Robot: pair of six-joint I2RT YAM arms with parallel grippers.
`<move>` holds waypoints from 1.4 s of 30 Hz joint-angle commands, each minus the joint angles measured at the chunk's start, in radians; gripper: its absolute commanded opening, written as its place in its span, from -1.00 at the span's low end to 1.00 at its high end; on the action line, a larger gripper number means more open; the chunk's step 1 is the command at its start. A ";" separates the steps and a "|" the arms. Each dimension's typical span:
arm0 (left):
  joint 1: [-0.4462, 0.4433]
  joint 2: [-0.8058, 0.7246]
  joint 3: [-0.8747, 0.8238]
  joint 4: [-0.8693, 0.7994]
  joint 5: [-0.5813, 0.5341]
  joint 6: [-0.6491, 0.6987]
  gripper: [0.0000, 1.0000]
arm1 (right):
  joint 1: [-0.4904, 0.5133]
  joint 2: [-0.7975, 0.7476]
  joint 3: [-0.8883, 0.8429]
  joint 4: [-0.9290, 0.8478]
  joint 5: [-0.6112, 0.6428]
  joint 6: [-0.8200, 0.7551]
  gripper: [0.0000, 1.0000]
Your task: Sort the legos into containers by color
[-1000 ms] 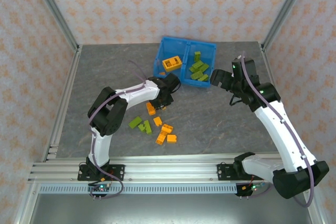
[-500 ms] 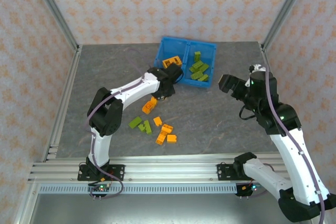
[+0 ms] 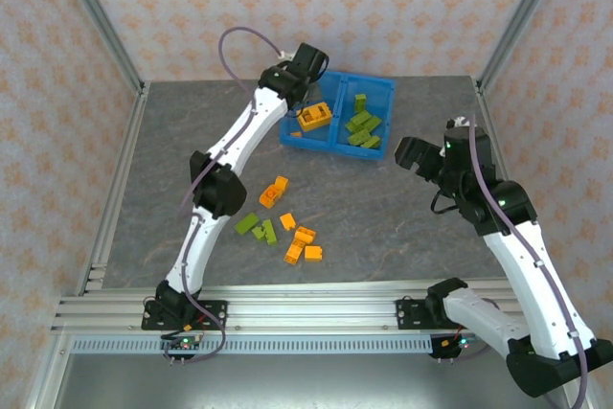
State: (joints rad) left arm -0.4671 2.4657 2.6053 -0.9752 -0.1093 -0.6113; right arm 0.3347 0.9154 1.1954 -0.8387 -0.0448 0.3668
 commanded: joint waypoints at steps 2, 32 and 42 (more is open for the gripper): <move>-0.009 0.018 -0.044 0.068 0.133 0.059 -0.69 | -0.001 0.023 0.067 -0.063 0.016 0.021 0.99; -0.025 -0.742 -0.903 0.239 0.227 0.430 0.20 | -0.002 0.004 -0.033 0.042 -0.082 0.117 0.99; -0.035 -0.952 -1.335 0.228 0.317 0.559 0.45 | -0.002 0.078 -0.035 0.053 -0.120 0.099 0.99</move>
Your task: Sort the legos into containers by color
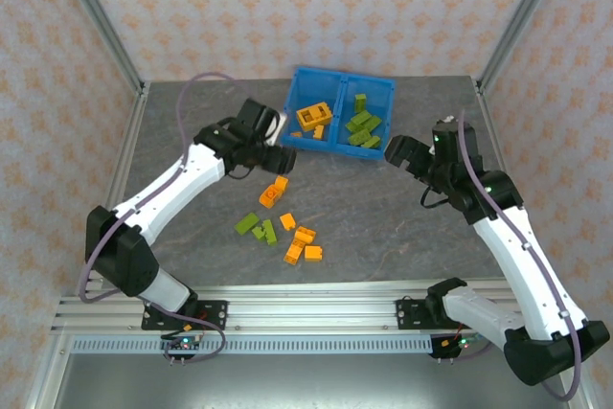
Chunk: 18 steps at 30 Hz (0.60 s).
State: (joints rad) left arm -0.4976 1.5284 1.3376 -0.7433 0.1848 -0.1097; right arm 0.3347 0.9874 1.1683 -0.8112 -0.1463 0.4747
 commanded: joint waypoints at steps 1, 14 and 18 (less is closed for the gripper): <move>-0.004 -0.011 -0.095 0.011 0.021 0.057 0.46 | -0.002 0.007 -0.011 0.028 -0.023 -0.005 0.99; -0.005 0.225 -0.091 0.077 -0.073 0.056 0.71 | -0.002 -0.004 -0.041 -0.011 -0.027 0.022 0.99; -0.004 0.275 -0.083 0.074 -0.107 0.031 0.45 | -0.002 -0.009 -0.045 -0.011 -0.021 0.023 0.99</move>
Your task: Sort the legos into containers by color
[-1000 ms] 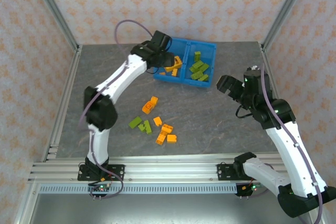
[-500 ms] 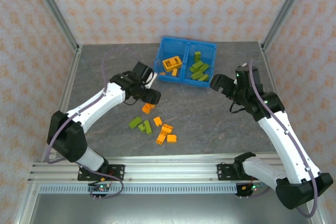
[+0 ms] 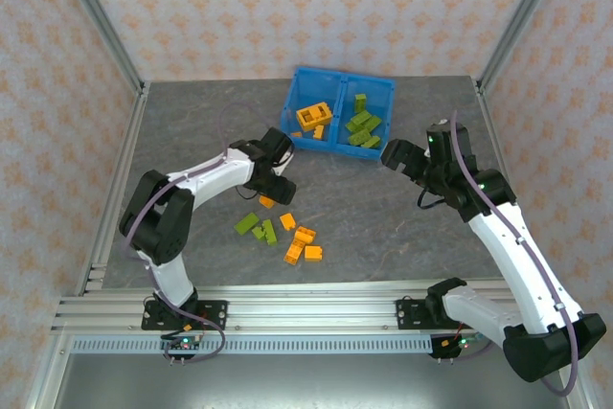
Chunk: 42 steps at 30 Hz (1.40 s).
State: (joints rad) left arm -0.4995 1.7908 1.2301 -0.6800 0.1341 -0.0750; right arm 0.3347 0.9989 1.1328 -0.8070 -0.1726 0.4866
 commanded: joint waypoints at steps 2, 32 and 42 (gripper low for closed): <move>-0.001 0.010 0.007 0.031 -0.055 -0.014 0.27 | -0.002 -0.019 -0.010 -0.017 0.009 0.012 0.99; -0.003 -0.025 0.505 0.120 -0.231 -0.007 -0.36 | -0.002 -0.015 0.008 -0.030 0.004 0.012 0.99; -0.002 0.299 0.735 0.191 -0.270 -0.050 -0.31 | -0.002 -0.061 -0.027 -0.035 0.012 0.047 0.99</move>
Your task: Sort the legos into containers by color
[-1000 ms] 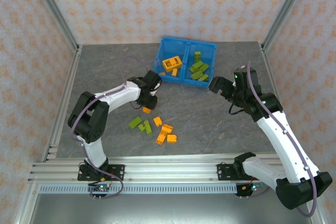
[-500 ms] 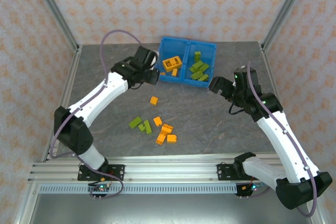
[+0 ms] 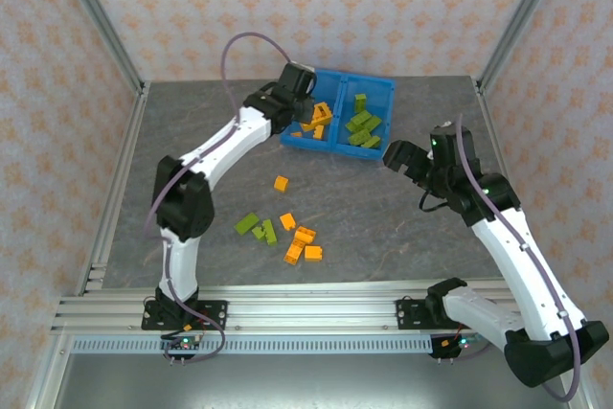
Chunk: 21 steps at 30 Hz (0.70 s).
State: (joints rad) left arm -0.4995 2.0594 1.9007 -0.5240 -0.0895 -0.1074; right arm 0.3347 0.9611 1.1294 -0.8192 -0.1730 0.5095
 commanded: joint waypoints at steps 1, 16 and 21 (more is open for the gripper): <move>-0.002 0.059 0.091 0.032 -0.063 -0.025 -0.29 | -0.001 -0.024 -0.023 -0.025 0.009 0.026 0.99; -0.014 0.138 0.363 -0.157 -0.050 -0.048 0.34 | -0.002 -0.029 -0.033 -0.012 -0.011 0.048 0.99; -0.028 -0.090 0.142 -0.108 -0.001 -0.088 0.35 | -0.001 -0.026 -0.043 0.003 -0.015 0.054 0.99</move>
State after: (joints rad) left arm -0.5129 2.1437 2.1132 -0.6407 -0.1112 -0.1604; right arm 0.3347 0.9451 1.0996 -0.8249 -0.1844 0.5499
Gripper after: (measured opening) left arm 0.674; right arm 0.994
